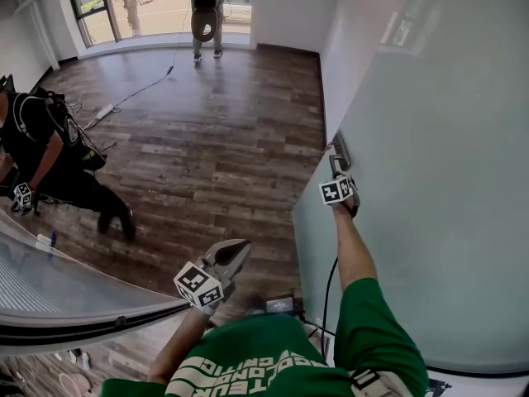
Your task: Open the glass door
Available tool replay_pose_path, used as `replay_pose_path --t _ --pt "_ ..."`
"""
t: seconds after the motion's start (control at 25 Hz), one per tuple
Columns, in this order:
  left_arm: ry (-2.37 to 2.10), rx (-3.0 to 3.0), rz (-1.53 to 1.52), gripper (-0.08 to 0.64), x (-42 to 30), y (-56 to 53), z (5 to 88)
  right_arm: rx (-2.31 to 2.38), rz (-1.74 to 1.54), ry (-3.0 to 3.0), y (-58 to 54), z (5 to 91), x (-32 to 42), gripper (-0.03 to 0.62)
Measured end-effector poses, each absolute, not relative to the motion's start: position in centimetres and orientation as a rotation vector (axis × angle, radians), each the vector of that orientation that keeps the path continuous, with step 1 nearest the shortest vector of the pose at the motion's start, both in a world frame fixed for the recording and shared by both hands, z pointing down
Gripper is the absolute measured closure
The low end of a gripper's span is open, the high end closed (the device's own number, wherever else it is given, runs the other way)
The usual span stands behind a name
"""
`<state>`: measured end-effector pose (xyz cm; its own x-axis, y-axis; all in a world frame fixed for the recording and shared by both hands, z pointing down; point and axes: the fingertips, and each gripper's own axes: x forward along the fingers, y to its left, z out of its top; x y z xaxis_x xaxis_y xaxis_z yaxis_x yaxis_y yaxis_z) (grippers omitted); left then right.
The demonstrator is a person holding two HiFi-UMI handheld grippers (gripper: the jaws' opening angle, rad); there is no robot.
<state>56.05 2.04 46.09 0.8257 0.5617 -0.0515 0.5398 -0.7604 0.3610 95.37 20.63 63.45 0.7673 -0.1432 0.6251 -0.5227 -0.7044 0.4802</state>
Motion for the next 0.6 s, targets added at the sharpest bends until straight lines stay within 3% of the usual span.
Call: replay_pose_path --t 0.6 --pt "0.780 2.623 0.075 0.545 56.3 0.9 46.0 2.293 0.750 -0.457 23.1 63.5 96.7 0.540"
